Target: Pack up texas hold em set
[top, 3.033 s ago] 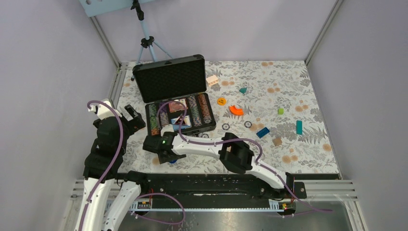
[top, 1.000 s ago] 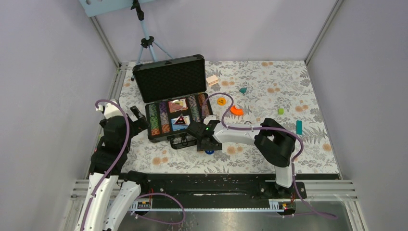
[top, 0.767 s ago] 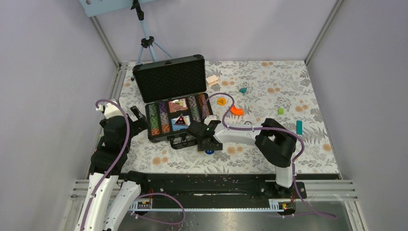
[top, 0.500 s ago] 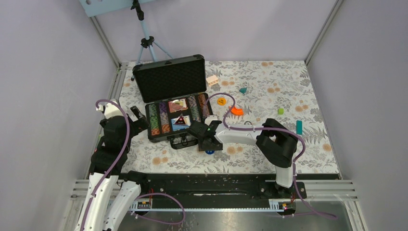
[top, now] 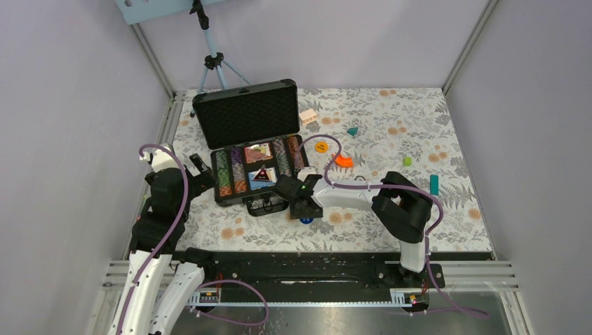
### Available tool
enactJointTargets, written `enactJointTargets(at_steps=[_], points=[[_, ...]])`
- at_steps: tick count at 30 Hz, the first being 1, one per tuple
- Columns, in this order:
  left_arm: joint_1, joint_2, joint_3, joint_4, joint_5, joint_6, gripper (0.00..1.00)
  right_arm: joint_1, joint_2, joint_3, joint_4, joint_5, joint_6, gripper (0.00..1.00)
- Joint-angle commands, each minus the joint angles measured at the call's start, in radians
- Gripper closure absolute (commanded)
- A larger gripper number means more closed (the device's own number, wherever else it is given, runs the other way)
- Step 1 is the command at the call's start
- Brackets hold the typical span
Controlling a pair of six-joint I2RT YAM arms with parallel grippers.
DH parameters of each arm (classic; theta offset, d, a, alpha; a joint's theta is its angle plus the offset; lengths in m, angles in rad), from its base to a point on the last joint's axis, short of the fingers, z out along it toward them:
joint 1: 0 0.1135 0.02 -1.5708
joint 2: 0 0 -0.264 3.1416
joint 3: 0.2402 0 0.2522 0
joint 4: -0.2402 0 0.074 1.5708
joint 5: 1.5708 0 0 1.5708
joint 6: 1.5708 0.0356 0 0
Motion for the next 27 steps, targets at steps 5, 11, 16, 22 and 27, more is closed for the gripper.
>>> enactJointTargets(at_steps=[5,11,16,22,27], points=[[-0.005,-0.01,-0.005,0.041,0.007,0.017,0.01,-0.018,0.1,-0.082,-0.026,-0.037,0.019,0.42],[-0.005,-0.01,-0.005,0.041,0.006,0.019,0.01,-0.017,0.074,-0.048,-0.06,-0.015,-0.003,0.42],[-0.005,-0.011,-0.004,0.04,0.003,0.019,0.01,-0.018,0.051,-0.005,-0.091,-0.003,-0.029,0.42],[-0.007,-0.011,-0.005,0.041,0.003,0.019,0.01,-0.018,0.014,0.015,-0.117,0.013,-0.035,0.42],[-0.007,-0.011,-0.005,0.041,0.003,0.019,0.01,-0.017,-0.025,0.021,-0.145,0.034,-0.039,0.42]])
